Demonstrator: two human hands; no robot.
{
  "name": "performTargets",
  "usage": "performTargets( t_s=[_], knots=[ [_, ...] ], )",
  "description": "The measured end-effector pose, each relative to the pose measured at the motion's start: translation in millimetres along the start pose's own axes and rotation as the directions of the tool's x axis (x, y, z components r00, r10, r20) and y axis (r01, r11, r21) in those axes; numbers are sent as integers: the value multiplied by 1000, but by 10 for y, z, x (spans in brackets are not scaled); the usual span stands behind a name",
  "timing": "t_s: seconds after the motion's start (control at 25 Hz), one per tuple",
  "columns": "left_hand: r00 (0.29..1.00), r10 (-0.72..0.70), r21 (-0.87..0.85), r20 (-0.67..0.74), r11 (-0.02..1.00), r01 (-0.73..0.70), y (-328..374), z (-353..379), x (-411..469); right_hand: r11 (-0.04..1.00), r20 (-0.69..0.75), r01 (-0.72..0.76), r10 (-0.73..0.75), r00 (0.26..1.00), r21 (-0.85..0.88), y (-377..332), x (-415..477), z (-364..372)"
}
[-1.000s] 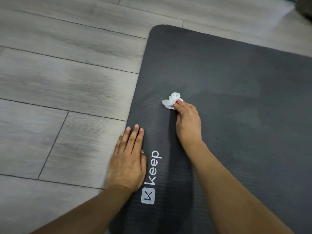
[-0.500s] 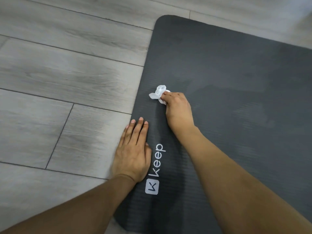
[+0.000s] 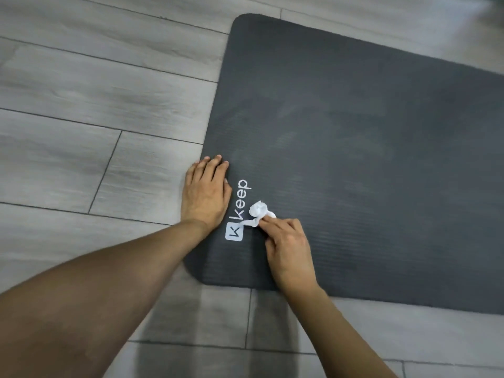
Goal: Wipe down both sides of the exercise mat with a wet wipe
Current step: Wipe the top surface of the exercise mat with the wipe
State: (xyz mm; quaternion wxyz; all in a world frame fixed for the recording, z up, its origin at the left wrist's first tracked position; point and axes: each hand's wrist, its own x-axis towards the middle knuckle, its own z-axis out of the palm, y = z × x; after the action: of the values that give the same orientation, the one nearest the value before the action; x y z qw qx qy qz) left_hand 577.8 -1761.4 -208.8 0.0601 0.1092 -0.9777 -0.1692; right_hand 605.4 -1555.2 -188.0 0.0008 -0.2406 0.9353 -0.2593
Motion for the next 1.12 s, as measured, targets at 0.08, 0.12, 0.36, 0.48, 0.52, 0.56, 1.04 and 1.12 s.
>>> performTargets(
  t_s=[0.08,0.12,0.36,0.48,0.52,0.56,1.04,1.12],
  knots=[
    [997,47,14,-64,999,-46,102,-106,-137,998,2,-21,21,1000,58,-59,-210,-68],
    [998,40,-17,-49,999,-40,171,-161,-257,988,-3,-89,90,996,124,-108,-277,-119],
    [941,-87,-215,327,963,163,507,-336,-741,742,18,-584,614,789,329,-7,-159,-285],
    [914,-159,-250,374,932,264,614,-356,-674,808,109,-531,522,846,255,-99,-92,-213],
    [908,-166,-247,385,929,275,630,-341,-647,821,114,-506,495,862,263,-157,-97,-185],
    [908,-146,-239,392,937,254,633,-313,-629,828,111,-489,478,872,275,-208,-112,-169],
    [853,-134,-789,504,329,519,552,-568,-775,108,498,-588,424,756,802,-217,-120,-402],
    [867,-114,-812,485,310,495,582,-649,-785,100,475,-555,409,779,826,-220,-114,-424]
  ],
)
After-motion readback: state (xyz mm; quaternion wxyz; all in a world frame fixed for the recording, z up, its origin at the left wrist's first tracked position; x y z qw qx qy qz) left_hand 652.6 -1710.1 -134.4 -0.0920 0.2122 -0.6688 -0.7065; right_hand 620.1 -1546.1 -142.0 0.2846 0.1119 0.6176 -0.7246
